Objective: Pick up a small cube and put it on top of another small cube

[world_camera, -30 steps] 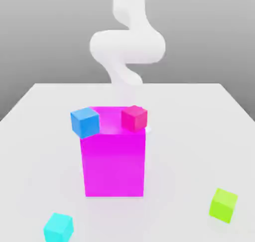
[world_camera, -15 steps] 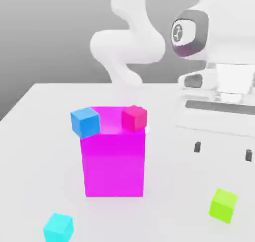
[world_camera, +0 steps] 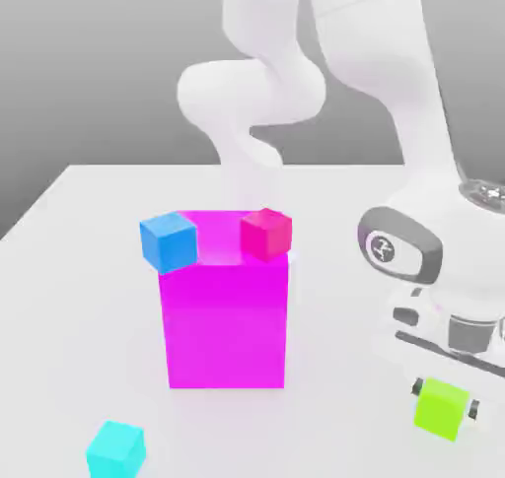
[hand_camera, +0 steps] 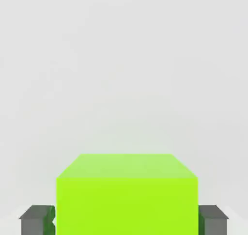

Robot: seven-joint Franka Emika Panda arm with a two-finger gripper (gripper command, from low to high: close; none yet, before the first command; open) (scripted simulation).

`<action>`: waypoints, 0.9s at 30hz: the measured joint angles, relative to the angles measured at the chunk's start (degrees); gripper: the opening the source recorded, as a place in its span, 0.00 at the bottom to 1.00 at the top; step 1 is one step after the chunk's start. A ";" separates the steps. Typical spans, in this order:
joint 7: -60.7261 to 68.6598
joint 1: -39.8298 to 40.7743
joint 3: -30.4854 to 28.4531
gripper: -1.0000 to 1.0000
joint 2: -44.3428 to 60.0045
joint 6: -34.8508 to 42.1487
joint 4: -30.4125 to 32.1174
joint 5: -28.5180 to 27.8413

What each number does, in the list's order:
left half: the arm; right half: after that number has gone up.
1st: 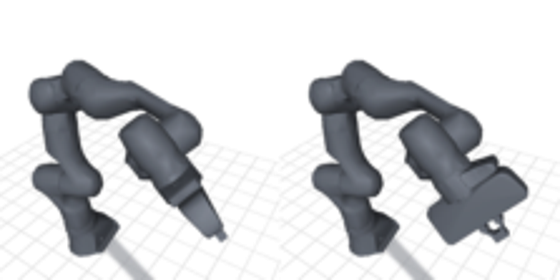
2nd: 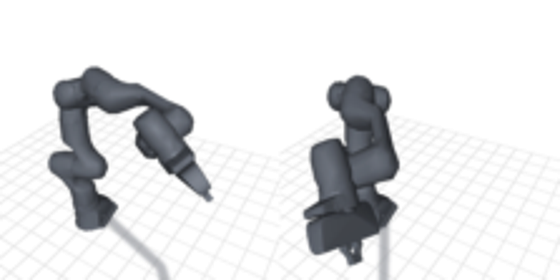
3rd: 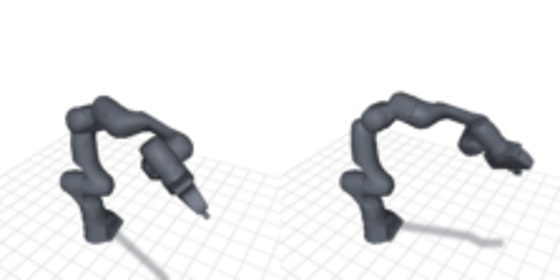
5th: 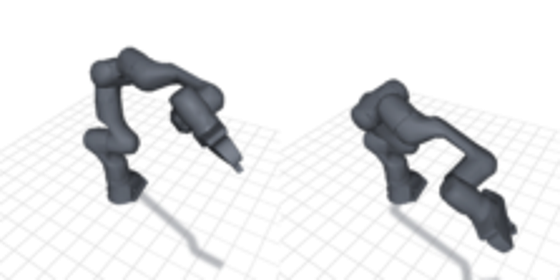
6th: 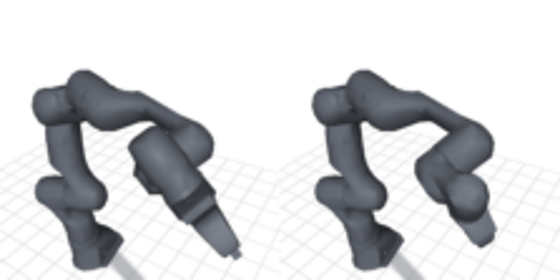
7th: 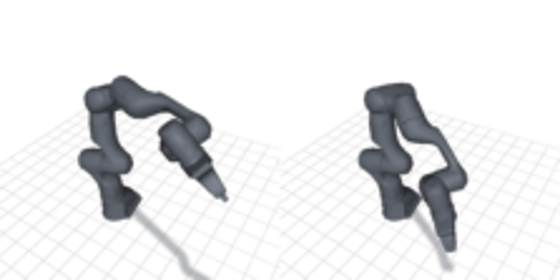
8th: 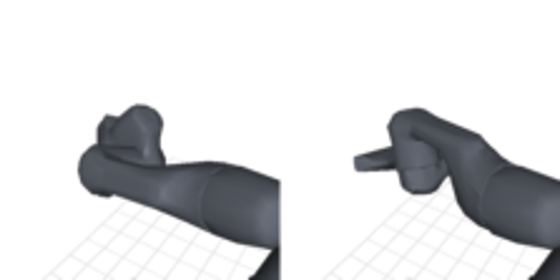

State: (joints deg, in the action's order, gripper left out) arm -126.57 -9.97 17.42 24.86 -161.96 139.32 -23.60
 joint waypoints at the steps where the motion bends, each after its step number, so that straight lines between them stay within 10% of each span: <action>1: 0.00 0.00 0.00 0.00 0.00 -0.06 0.00 0.00; 9: 6.71 4.82 6.25 0.00 -7.86 6.51 0.73 7.84; 27: -15.50 9.26 -8.88 0.00 -1.30 13.99 -5.73 12.90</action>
State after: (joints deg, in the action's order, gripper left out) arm -142.07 -0.71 8.54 23.56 -147.96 133.59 -10.70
